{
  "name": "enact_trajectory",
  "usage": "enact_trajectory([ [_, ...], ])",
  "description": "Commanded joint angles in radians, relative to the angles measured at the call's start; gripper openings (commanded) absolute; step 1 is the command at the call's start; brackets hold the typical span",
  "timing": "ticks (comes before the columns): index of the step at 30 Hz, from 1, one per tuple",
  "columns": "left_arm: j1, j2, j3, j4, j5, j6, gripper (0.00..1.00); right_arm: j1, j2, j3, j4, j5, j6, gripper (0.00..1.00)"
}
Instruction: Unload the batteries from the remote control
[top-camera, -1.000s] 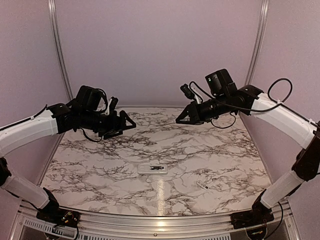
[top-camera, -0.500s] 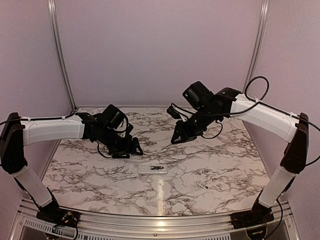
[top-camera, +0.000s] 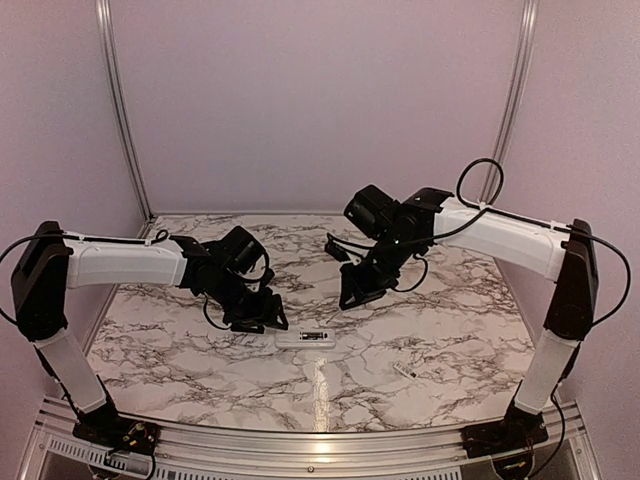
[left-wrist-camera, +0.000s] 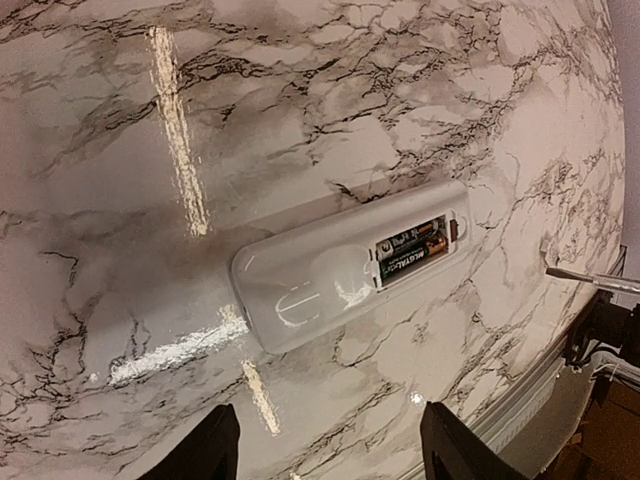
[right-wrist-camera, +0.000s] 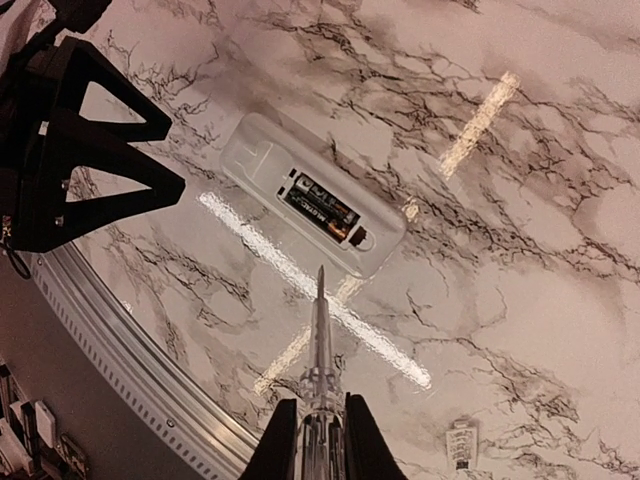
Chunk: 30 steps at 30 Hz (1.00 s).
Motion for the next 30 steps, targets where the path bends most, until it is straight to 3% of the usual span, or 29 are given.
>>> enact_trajectory([
  [1,-0.001,0.031,0.004,-0.008,-0.018,-0.002,0.64,0.009,0.044,0.041,-0.014,0.025,0.01,0.0],
  [30,-0.002,0.13,0.057,-0.006,0.019,0.049,0.55,0.024,0.2,0.125,0.003,0.047,0.09,0.0],
])
